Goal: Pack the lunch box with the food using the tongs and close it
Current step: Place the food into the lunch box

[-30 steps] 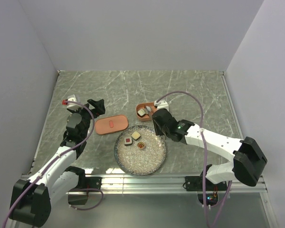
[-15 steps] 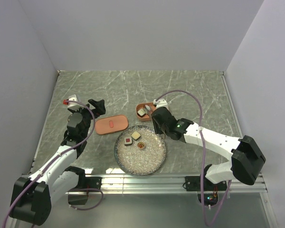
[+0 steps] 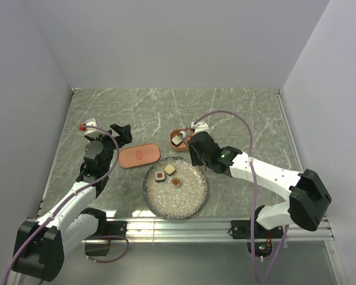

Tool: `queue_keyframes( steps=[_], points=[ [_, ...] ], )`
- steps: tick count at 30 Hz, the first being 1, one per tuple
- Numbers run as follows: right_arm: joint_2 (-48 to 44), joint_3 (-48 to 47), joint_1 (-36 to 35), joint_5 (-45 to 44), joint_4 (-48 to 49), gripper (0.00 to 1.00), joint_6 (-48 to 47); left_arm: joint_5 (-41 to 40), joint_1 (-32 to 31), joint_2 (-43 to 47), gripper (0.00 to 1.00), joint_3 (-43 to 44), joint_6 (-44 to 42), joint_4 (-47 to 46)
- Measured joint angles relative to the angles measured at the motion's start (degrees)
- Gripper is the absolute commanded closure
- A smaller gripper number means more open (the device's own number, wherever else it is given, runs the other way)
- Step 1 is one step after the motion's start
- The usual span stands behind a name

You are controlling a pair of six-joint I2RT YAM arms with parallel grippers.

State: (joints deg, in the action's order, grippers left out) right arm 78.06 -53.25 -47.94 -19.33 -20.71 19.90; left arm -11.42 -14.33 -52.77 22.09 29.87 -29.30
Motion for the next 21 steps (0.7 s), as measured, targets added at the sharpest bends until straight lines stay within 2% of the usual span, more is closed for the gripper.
queue_keyframes(
  steps=[15,21],
  points=[
    [-0.3,0.0,0.0,-0.1,-0.1,0.53,0.0,0.0,0.0,0.0,0.01,0.0,0.0,0.0],
    [-6.0,2.2,-0.1,0.0,-0.4,0.53,0.5,0.0,0.0,0.0,0.01,0.0,0.0,0.0]
  ],
)
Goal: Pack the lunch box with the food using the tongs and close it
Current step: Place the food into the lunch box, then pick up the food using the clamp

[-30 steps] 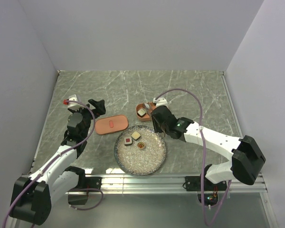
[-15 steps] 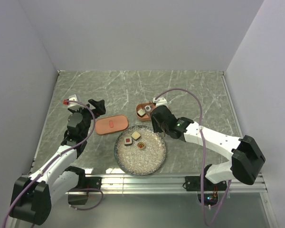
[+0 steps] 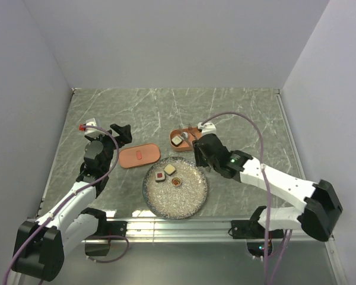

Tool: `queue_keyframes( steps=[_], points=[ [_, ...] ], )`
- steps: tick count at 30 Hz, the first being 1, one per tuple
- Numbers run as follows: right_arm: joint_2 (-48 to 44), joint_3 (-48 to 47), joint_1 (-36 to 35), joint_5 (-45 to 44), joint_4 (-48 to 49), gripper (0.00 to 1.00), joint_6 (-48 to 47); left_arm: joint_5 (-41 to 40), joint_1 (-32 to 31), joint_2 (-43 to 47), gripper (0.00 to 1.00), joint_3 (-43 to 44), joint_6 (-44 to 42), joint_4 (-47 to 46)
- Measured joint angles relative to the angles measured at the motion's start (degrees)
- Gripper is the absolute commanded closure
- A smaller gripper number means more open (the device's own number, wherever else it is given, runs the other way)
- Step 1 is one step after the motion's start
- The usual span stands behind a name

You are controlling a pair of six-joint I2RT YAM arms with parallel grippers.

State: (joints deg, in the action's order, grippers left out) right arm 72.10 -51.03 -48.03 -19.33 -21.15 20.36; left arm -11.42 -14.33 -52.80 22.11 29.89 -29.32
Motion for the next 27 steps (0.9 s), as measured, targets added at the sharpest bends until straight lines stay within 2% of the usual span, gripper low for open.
queue_keyframes(
  steps=[3,7,17,27],
  points=[
    [-5.2,2.1,-1.1,-0.4,-0.6,0.53,1.1,0.0,0.0,0.0,0.0,0.0,0.0,0.0],
    [-10.0,3.5,-6.3,-1.7,-1.5,0.54,3.5,0.0,0.0,0.0,0.01,0.0,0.0,0.0],
    [-13.0,7.0,-23.2,-7.1,-9.2,0.54,14.4,0.0,0.0,0.0,0.01,0.0,0.0,0.0],
    [-15.5,12.1,-34.6,-11.2,-14.1,0.53,27.7,-0.4,0.0,0.0,0.01,0.0,0.0,0.0]
  ],
)
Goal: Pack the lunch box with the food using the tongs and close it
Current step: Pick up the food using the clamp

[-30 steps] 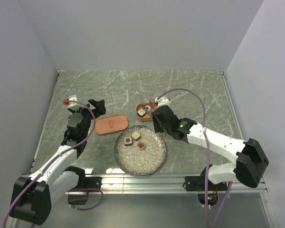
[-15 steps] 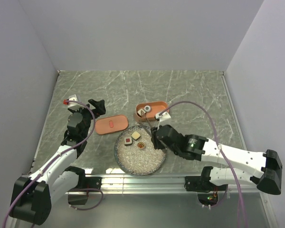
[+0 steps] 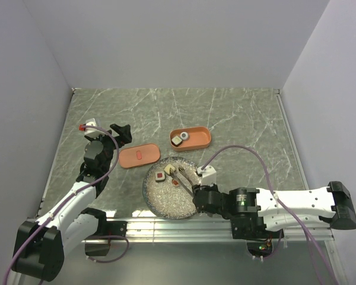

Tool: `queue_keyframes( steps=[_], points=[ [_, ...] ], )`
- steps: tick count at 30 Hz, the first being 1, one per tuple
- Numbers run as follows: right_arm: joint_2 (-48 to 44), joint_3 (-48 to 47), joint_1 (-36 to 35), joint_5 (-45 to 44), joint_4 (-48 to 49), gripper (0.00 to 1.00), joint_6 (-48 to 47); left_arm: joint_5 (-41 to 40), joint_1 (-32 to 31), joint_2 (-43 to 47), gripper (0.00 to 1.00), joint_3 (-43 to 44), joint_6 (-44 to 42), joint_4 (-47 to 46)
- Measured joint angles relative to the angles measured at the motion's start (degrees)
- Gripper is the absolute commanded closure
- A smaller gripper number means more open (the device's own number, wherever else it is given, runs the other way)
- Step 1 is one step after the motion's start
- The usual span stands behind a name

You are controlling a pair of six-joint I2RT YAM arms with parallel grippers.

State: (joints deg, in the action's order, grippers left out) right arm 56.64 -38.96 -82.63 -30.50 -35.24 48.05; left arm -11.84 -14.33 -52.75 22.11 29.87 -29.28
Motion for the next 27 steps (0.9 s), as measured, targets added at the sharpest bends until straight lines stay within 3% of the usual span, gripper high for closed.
queue_keyframes(
  steps=[22,27],
  points=[
    [4.6,0.0,-9.7,-3.4,-5.1,0.51,12.9,0.0,0.0,2.9,0.01,0.0,0.0,0.2],
    [5.5,-0.1,-10.9,-3.8,-6.2,0.6,15.0,0.0,0.0,2.9,0.01,0.0,0.0,0.2]
  ],
)
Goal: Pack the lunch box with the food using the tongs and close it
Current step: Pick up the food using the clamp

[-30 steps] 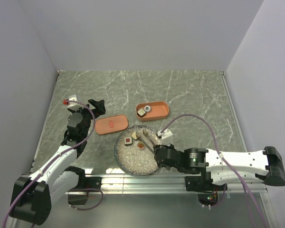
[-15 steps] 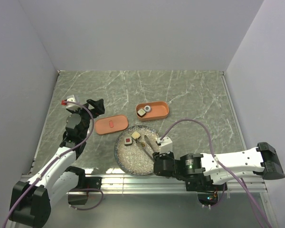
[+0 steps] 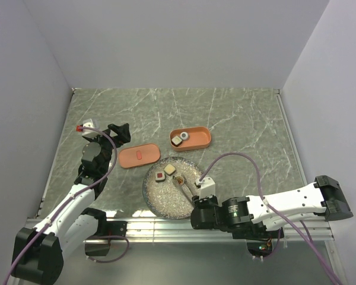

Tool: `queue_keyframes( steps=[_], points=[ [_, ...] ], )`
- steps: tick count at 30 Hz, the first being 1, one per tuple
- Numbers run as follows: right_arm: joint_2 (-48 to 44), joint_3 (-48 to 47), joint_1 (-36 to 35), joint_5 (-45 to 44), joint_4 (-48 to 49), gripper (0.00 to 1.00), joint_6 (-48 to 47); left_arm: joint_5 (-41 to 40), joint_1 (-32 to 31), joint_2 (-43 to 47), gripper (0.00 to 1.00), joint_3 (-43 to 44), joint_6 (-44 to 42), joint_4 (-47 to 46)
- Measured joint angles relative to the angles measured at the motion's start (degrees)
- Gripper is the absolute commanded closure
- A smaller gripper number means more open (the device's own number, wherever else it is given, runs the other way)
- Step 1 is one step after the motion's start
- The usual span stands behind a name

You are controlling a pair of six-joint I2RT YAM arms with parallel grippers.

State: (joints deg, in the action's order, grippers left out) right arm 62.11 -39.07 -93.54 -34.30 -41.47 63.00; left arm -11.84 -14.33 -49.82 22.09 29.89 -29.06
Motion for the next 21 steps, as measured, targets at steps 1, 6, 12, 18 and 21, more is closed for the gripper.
queue_keyframes(
  steps=[1,6,12,18,21],
  points=[
    [0.2,0.0,-0.1,-0.1,-0.2,0.62,0.3,0.0,0.0,0.0,0.01,0.0,0.0,0.0],
    [0.5,-0.4,-0.1,-0.5,-0.9,0.71,1.3,0.0,0.0,0.2,0.01,0.0,0.0,0.0],
    [0.5,-1.1,-0.1,-1.4,-2.0,0.72,1.5,0.0,0.0,0.2,0.01,0.0,0.0,0.0],
    [0.2,-1.5,1.9,-2.1,-2.5,0.73,-0.3,0.0,0.0,0.2,0.0,0.0,0.0,0.0],
    [-0.1,-1.5,4.2,-2.1,-2.2,0.74,-2.6,0.0,0.0,0.2,0.01,0.0,0.0,0.0]
  ],
)
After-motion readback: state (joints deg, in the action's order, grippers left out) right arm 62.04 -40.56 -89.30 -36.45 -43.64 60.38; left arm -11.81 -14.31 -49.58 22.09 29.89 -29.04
